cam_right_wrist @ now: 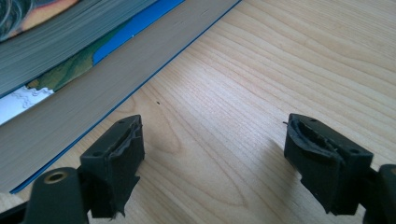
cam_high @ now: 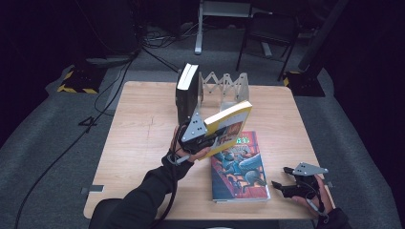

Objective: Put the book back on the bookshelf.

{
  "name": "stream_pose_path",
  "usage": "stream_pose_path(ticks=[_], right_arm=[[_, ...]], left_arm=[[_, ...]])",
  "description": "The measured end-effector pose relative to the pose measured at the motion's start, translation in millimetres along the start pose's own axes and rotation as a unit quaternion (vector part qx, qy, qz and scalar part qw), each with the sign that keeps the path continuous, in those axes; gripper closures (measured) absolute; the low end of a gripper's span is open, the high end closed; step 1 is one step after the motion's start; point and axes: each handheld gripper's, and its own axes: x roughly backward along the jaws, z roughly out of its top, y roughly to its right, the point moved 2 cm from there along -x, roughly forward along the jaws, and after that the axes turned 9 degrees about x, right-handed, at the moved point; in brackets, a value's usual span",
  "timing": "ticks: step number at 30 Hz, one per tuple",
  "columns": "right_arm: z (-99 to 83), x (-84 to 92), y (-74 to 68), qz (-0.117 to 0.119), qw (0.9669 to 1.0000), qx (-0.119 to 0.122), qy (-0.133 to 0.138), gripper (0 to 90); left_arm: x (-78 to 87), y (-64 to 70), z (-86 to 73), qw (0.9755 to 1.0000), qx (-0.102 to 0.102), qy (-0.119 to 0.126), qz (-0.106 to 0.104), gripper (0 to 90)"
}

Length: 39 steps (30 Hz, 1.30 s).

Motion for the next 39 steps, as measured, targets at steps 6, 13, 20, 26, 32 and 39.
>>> stream_pose_path(ticks=[6,13,20,26,32,39], right_arm=[[0.0,-0.1,0.4,0.002,1.0,0.001,0.0,20.1],[0.1,-0.1,0.4,0.002,1.0,0.001,0.0,20.0],[0.1,-0.1,0.4,0.002,1.0,0.001,0.0,20.1],[0.1,-0.1,0.4,0.002,1.0,0.002,0.0,20.1],[0.1,-0.1,0.4,0.002,1.0,0.002,0.0,20.1],[0.1,-0.1,0.6,0.002,1.0,0.002,0.0,20.1]], left_arm=[[2.6,-12.0,7.5,0.9997,0.004,0.01,0.024,74.7],[9.0,-23.4,6.3,0.9987,0.013,0.018,0.047,74.7],[17.3,-35.2,2.5,0.9968,0.025,0.016,0.075,74.8],[24.0,-45.1,-1.3,0.9939,0.034,0.011,0.104,74.8],[31.0,-54.5,-2.4,0.9904,0.039,0.011,0.132,74.8],[32.0,-64.8,-3.8,0.9828,0.053,0.016,0.176,74.8]])
